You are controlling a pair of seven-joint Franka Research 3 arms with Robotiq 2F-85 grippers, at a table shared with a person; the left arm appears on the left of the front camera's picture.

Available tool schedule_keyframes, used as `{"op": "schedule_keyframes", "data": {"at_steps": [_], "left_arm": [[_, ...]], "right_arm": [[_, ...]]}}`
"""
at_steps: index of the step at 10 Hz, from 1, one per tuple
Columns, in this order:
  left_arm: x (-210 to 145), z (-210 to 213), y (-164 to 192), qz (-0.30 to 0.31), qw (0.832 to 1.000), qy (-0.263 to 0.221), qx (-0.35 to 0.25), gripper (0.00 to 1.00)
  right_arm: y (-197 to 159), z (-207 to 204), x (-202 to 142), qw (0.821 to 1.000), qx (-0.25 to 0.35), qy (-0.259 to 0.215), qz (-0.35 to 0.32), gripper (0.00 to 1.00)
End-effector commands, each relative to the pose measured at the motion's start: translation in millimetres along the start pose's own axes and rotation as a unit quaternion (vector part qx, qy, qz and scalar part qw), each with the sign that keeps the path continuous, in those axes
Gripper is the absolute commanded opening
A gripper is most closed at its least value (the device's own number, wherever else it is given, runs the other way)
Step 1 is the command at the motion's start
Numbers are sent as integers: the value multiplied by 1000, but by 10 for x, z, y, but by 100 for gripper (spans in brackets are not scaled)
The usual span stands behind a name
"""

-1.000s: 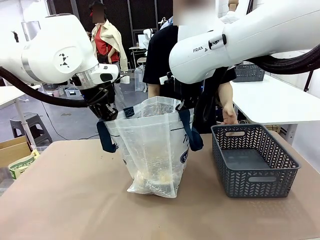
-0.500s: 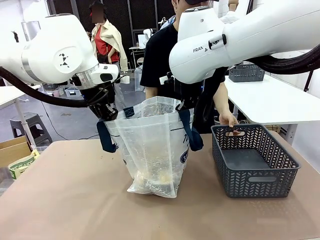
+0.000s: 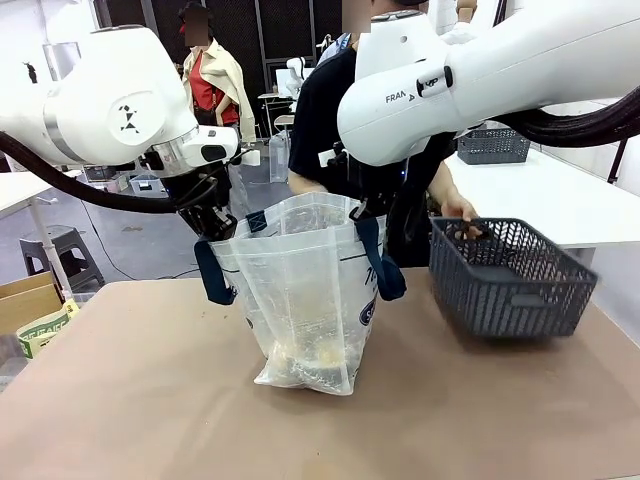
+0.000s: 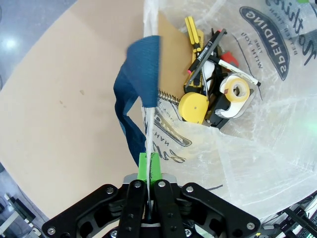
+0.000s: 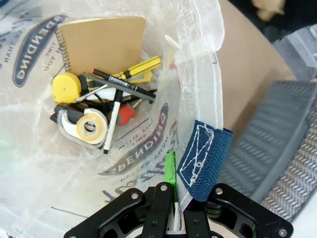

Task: Transfer purchased items from the store into the shopping bag.
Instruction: Move the Reusable shopping bag to the right side of the table.

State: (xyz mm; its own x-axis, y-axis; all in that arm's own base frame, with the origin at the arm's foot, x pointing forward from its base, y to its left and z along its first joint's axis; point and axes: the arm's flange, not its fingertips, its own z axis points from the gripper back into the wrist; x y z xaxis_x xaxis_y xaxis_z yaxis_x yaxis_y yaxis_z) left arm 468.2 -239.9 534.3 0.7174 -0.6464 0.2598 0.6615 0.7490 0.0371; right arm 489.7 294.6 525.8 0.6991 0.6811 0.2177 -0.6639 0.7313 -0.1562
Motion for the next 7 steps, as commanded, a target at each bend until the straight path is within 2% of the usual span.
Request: {"op": "schedule_keyframes", "data": {"at_steps": [1,4,7], "left_arm": [[138,94,-53,3,1000,-1,7,0],[323,158,-139,-19,1000,-9,6,0],[473,183,-265,-39,999,-12,4,0]], "right_arm": [[93,78,86,1000,0,-1,-16,0],[184,132,212,999,0,18,-30,0],[237,142,406,996,27,31,-81,0]]}}
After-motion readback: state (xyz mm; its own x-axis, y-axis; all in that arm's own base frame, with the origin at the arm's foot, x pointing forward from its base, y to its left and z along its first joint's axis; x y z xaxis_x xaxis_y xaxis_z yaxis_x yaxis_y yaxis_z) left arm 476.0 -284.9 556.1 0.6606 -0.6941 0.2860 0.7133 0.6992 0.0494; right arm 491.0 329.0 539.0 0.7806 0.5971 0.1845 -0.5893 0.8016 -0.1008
